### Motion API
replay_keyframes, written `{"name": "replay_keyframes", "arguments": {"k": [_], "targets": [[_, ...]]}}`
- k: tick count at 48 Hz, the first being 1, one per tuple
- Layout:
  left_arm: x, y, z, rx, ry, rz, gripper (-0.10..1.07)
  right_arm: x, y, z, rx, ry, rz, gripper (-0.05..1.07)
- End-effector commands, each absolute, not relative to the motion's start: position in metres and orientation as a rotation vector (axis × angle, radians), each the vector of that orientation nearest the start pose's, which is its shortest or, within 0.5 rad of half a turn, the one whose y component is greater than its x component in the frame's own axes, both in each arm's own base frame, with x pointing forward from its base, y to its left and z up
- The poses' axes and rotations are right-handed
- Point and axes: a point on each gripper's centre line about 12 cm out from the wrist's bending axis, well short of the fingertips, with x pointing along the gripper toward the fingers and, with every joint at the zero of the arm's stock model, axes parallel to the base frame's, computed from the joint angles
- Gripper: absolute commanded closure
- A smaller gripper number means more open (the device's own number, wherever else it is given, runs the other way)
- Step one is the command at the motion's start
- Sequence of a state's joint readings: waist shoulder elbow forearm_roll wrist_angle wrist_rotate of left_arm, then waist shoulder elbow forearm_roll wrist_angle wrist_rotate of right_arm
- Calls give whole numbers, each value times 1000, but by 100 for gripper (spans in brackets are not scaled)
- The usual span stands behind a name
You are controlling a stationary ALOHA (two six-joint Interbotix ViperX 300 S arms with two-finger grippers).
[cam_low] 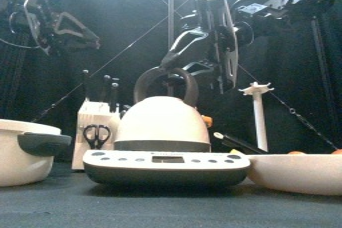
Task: Place kettle onto stove
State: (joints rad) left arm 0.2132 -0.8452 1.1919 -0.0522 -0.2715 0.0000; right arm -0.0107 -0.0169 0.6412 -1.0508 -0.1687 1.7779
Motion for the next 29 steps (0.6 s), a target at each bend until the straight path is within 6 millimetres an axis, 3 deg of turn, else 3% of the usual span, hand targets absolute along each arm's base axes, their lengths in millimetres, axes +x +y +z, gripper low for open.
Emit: {"name": "replay_keyframes", "arguments": {"k": [1, 10, 15, 20, 29], "targets": [[211, 48, 265, -57, 54, 232, 30, 399, 16, 212, 746, 518, -42, 34], [211, 48, 265, -58, 56, 232, 31, 395, 20, 222, 712, 503, -25, 33], [211, 48, 265, -57, 54, 232, 30, 392, 21, 230, 707, 487, -18, 24], [211, 49, 264, -56, 56, 235, 30, 384, 20, 238, 704, 468, -19, 23], [211, 50, 263, -58, 58, 243, 31, 398, 23, 228, 698, 493, -27, 23]]}}
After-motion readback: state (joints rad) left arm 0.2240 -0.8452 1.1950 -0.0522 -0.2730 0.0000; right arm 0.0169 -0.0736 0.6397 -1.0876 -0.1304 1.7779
